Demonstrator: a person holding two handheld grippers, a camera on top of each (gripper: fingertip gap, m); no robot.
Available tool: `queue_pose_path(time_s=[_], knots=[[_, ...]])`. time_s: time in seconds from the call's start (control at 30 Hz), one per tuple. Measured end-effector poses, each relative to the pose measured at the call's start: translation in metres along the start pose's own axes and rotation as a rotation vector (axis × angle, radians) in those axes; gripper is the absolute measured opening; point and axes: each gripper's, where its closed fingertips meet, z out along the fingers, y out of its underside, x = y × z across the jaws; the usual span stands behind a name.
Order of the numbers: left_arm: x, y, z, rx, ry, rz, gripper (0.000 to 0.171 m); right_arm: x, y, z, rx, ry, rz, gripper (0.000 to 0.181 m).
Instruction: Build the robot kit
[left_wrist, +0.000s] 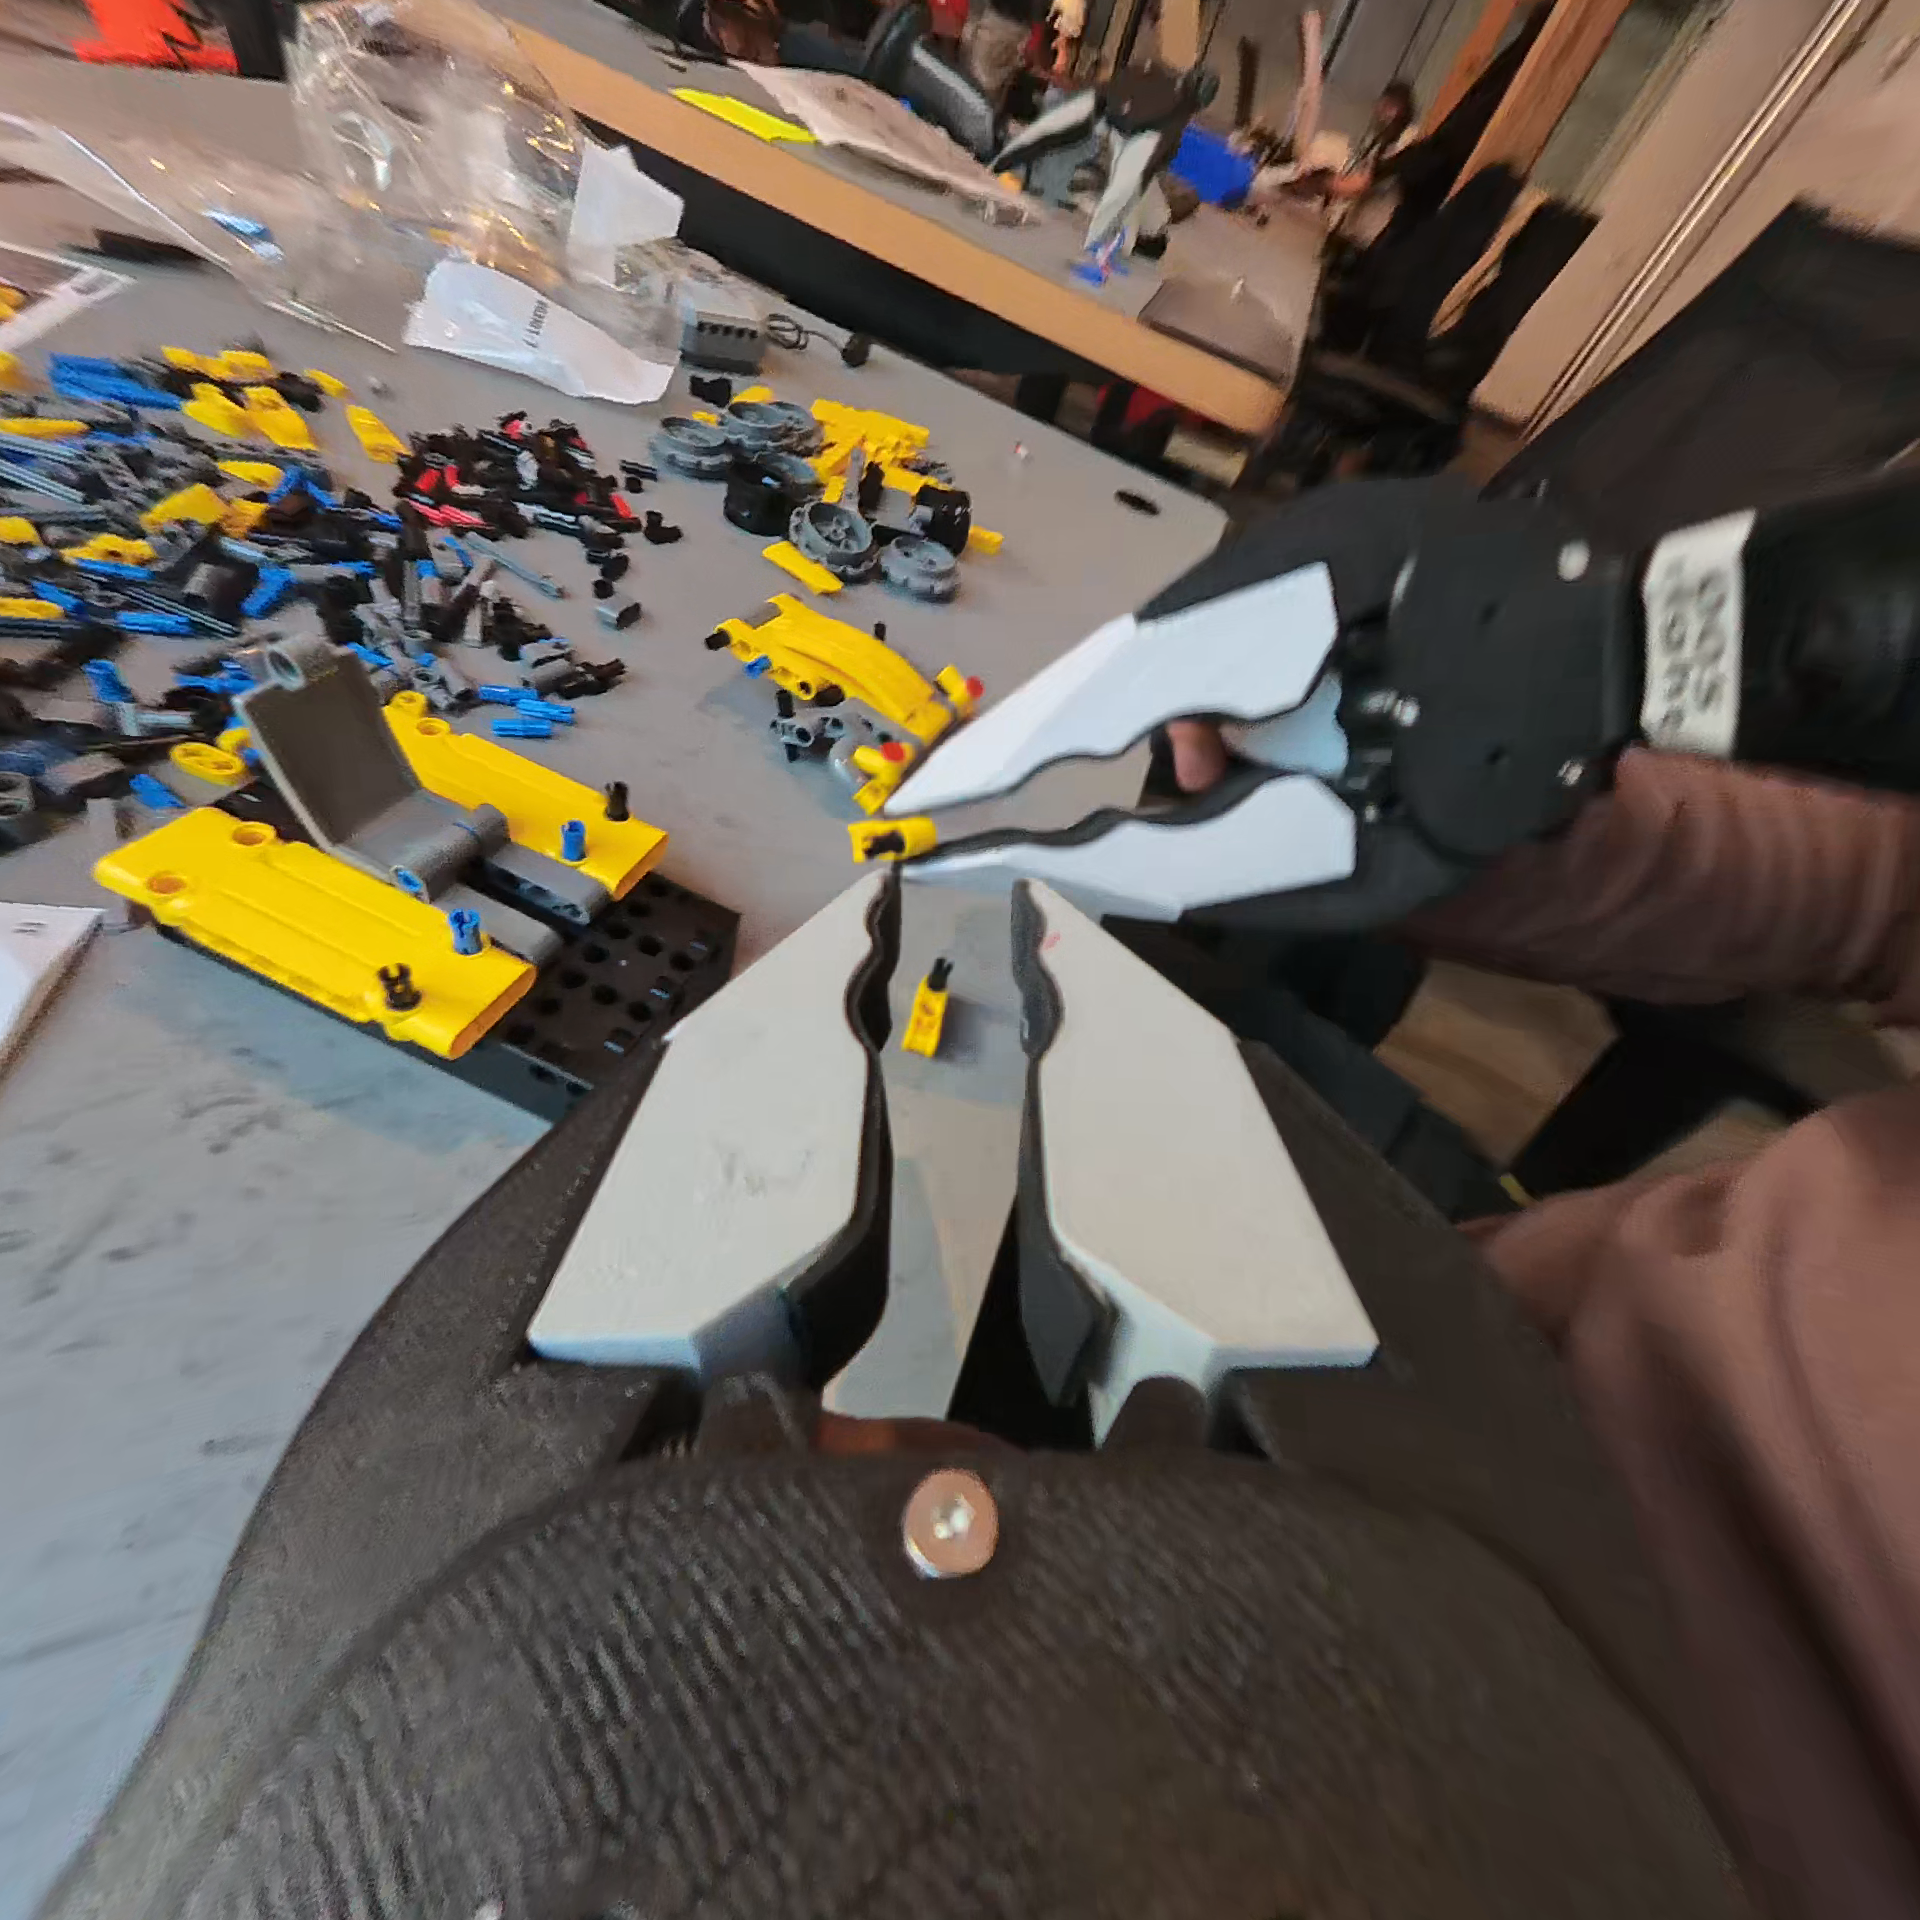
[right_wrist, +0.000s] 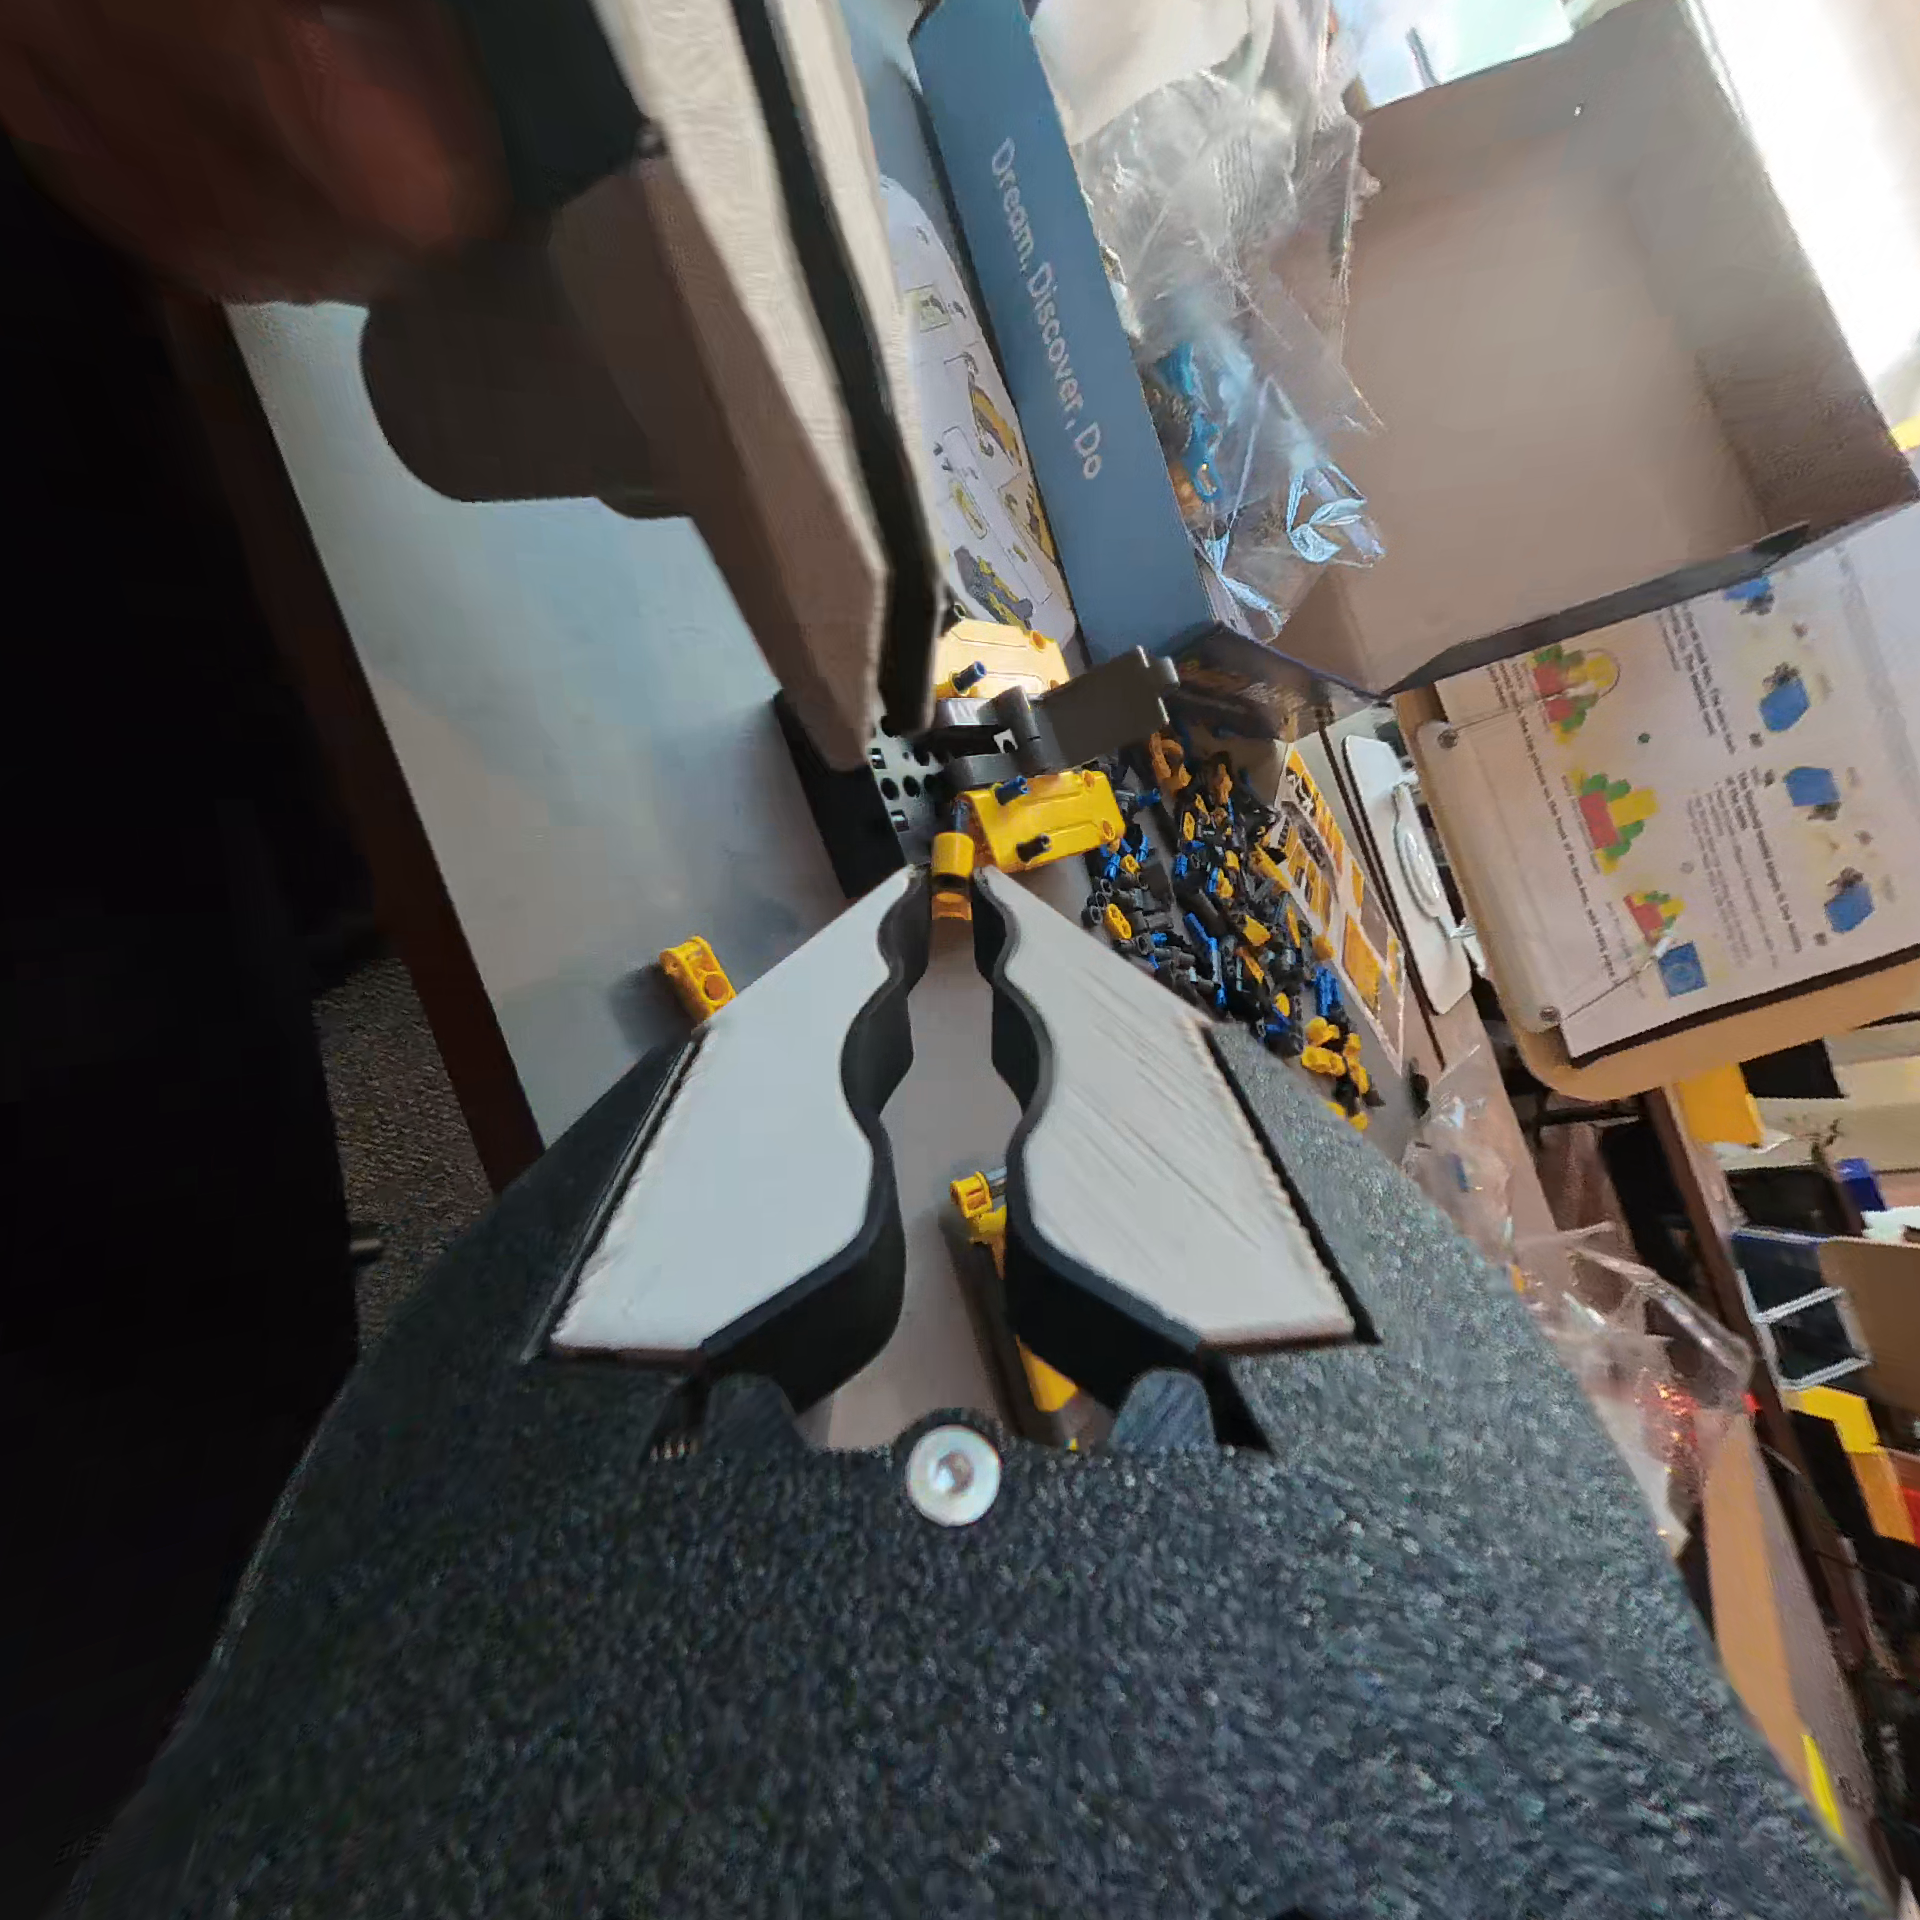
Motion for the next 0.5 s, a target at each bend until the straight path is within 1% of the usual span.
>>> queue_pose_path(time_s=[0.07, 0.17, 0.23, 0.27, 0.33, 0.43, 0.5], knots=[[-0.002, -0.006, 0.0, 0.029, 0.023, -0.059, 0.018, -0.001, -0.001, -0.001, -0.005, 0.024, -0.061, 0.004], [-0.008, 0.0, 0.002, -0.019, 0.023, -0.086, 0.02, -0.002, -0.006, -0.004, 0.008, 0.047, -0.108, 0.004], [-0.009, 0.003, 0.001, -0.043, 0.027, -0.058, 0.022, -0.003, -0.009, -0.006, 0.016, 0.051, -0.133, 0.004], [-0.006, 0.003, 0.0, -0.05, 0.043, -0.022, 0.022, -0.005, -0.011, -0.006, 0.022, 0.052, -0.151, 0.004], [-0.002, 0.006, -0.002, -0.088, 0.054, 0.11, 0.018, -0.011, -0.016, -0.006, 0.043, 0.04, -0.186, 0.004], [-0.007, 0.018, -0.004, -0.181, 0.028, 0.328, 0.014, -0.022, -0.022, -0.007, 0.07, 0.008, -0.217, 0.004], [-0.004, 0.027, -0.006, -0.232, 0.051, 0.437, 0.011, -0.025, -0.023, -0.007, 0.077, -0.003, -0.221, 0.004]])
